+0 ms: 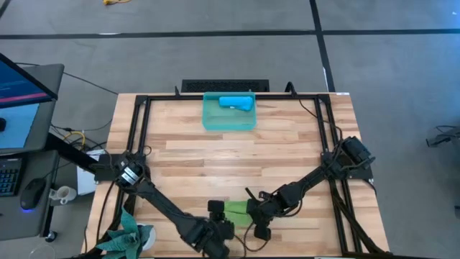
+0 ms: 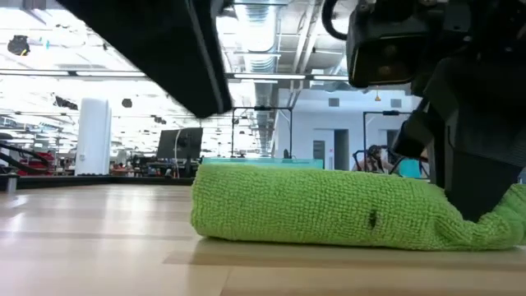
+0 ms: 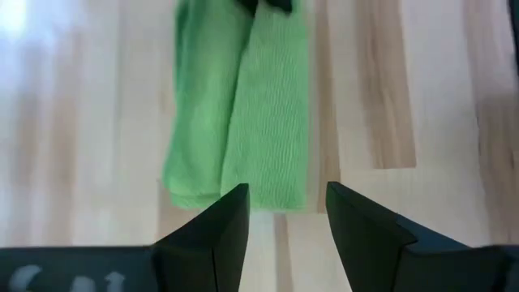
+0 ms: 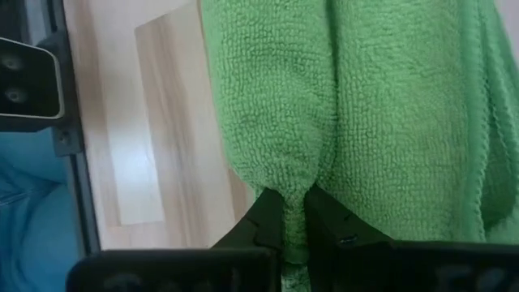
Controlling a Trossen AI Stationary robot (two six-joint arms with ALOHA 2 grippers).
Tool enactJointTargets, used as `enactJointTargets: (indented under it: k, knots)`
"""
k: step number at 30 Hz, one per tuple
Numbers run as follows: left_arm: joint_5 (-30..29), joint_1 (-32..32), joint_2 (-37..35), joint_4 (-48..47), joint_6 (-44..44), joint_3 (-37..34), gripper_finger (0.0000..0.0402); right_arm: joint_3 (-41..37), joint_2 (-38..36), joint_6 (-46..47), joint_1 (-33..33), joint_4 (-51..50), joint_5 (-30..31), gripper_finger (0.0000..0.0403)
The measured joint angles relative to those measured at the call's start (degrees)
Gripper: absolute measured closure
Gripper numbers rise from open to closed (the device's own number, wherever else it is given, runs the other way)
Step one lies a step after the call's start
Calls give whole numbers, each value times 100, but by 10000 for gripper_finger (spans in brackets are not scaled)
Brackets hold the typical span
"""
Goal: Roll microfiber towels into tight, uniform cylinder then place into a basket
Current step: Roll the green microfiber cloth
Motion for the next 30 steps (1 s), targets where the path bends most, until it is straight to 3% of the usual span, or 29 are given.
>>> enactJointTargets:
  k: [5,9,15,24,30]
  knots:
    - [-974,-314,-13,356,596,-187,244,-2,4,0,-112,127,-188,363]
    - [-1061,-332,-13,659,653,-608,244,-2,4,-2,-144,135,-192,363]
    - [-738,-140,-13,1599,1132,-1080,244,3,4,-38,-150,115,-148,363]
    - [13,305,-15,1447,1315,-1099,244,5,4,-60,-75,115,-69,363]
    - [625,582,-65,1878,1310,-1509,244,7,4,-80,42,115,0,363]
